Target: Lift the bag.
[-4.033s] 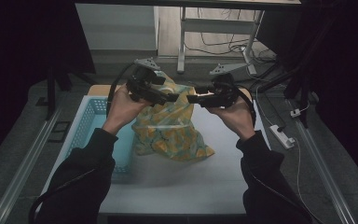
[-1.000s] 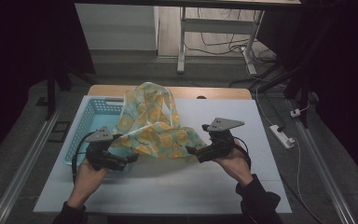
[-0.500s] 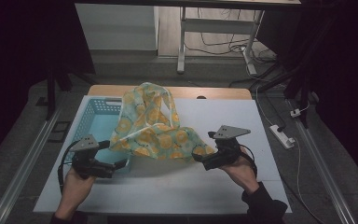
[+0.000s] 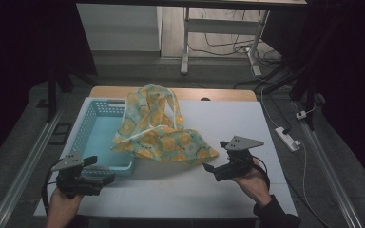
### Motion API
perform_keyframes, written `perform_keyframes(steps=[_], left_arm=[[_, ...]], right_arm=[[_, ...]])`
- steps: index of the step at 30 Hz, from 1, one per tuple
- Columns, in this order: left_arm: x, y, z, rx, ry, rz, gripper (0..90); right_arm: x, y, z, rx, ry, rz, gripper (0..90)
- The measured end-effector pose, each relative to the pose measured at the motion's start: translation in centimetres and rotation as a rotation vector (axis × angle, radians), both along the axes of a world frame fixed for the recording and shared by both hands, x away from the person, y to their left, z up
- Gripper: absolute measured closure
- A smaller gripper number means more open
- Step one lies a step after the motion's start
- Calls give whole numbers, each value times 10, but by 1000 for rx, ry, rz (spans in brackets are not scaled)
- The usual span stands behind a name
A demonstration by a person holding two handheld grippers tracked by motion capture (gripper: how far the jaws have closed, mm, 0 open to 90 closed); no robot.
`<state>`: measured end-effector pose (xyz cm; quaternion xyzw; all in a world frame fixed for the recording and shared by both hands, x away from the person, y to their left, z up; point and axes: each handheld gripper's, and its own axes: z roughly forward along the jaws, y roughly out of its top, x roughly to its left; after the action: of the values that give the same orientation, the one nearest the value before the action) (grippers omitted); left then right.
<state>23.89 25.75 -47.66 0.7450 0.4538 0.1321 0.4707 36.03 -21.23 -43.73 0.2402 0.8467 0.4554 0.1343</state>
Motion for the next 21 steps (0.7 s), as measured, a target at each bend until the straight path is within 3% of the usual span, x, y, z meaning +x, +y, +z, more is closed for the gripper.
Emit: perform_keyframes(steps=[10, 21], left_arm=[[-18, 8, -12, 12, 27, 45, 0], [-33, 14, -33, 43, 77, 74, 0]], right_arm=[[-16, -25, -14, -11, 17, -56, 0], [-37, -60, -37, -12, 46, -168, 0]])
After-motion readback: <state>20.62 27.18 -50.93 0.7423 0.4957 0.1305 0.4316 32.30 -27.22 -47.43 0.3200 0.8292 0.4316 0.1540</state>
